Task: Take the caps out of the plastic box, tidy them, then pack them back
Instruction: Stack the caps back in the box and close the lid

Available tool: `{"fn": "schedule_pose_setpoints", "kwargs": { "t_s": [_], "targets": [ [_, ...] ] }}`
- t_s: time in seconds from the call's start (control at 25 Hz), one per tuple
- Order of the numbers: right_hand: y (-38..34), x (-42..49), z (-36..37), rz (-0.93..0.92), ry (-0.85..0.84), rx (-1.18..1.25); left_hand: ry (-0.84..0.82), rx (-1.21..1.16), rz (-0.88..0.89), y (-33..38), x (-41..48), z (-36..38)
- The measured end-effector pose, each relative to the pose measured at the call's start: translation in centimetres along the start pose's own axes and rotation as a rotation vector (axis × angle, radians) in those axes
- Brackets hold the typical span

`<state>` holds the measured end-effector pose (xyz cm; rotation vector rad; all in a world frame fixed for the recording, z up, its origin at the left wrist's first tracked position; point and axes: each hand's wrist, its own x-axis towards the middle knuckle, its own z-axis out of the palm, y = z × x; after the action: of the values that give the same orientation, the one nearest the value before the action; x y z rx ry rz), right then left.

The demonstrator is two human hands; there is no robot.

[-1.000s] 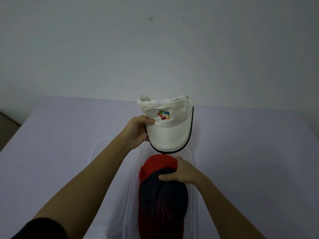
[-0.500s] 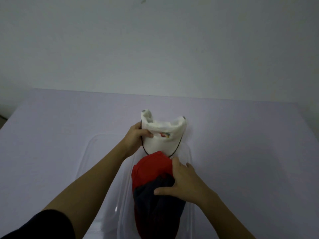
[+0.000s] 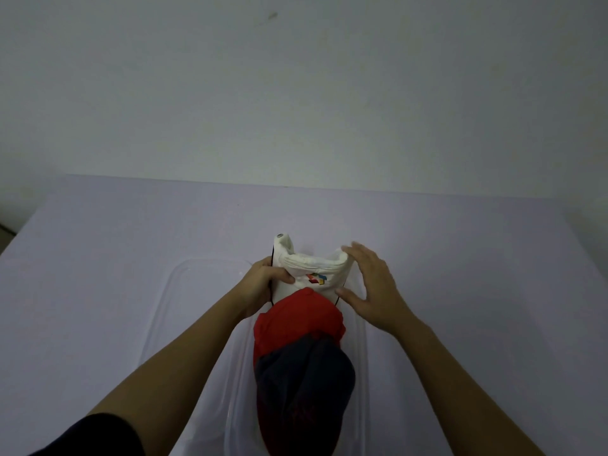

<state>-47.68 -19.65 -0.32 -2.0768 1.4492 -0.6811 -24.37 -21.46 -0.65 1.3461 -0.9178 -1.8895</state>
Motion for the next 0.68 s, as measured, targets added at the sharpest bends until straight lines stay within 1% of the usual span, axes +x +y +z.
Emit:
{"fn": "schedule_pose_setpoints", "kwargs": {
  "t_s": [0.04,0.08,0.16,0.28,0.36,0.56,0.6,0.68],
  "targets": [
    [0.3,0.5,0.0,0.002,-0.062,0.020,0.005,0.038,-0.025,0.0,-0.1,0.1],
    [0.7,0.9,0.2,0.002,-0.079,0.020,0.010,0.100,-0.051,-0.1,-0.2,0.1],
    [1.1,1.4,0.6,0.009,-0.058,-0.043,0.002,0.236,-0.053,-0.1,-0.6,0.0],
    [1.1,1.7,0.8,0.000,-0.027,-0.118,-0.011,0.339,0.089,0.3,-1.2,0.0],
    [0.9,1.4,0.9,-0.001,-0.025,-0.127,-0.006,0.380,0.165,0.3,-1.3,-0.2],
    [0.6,0.6,2.0,0.101,-0.020,-0.077,-0.059,0.480,0.214,-0.8,-1.4,-0.6],
    [0.5,0.7,2.2,0.103,-0.010,-0.080,-0.055,0.489,0.219,-0.8,-1.3,-0.6],
    [0.3,0.8,2.4,0.113,-0.014,-0.079,0.009,0.552,0.228,-0.3,-1.1,-0.6]
  ]
}}
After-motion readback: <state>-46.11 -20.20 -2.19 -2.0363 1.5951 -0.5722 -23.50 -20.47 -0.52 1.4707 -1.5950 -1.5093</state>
